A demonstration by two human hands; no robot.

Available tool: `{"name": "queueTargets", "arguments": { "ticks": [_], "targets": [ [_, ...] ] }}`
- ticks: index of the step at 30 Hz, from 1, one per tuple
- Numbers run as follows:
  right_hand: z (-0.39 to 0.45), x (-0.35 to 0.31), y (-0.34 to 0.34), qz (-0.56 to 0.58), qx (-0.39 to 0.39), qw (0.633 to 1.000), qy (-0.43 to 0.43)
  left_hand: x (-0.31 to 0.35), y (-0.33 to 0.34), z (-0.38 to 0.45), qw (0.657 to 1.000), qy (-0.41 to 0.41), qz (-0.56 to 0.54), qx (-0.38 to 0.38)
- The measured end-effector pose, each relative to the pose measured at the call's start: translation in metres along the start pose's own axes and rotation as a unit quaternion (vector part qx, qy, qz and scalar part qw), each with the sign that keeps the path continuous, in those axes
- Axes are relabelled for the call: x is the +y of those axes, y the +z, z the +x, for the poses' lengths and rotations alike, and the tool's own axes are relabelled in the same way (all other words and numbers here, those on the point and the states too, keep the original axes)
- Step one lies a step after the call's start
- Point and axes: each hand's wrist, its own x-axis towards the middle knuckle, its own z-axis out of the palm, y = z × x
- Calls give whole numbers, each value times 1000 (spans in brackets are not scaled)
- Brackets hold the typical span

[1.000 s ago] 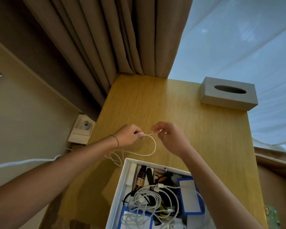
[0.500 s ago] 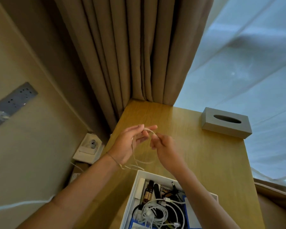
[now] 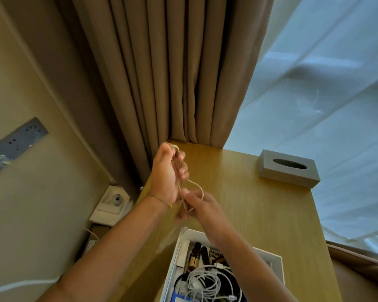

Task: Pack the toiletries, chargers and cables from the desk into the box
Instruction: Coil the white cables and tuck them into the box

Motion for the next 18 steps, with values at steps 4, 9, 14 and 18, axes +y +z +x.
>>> {"name": "queueTargets", "arguments": {
  "ticks": [4, 9, 14, 18],
  "targets": [
    [-11, -6, -19, -11, -25, 999, 25, 16, -18, 10, 988, 31, 153, -1],
    [-22, -31, -50, -186, -53, 981, 4, 17, -36, 8, 889, 115, 437, -70],
    [-23, -60, -71, -349, -45, 935, -47, 3, -45, -11, 799, 77, 540, -255],
    [-15, -71, -72, -398, -21, 912, -93, -14, -41, -29, 739, 6, 560, -374]
  ]
}}
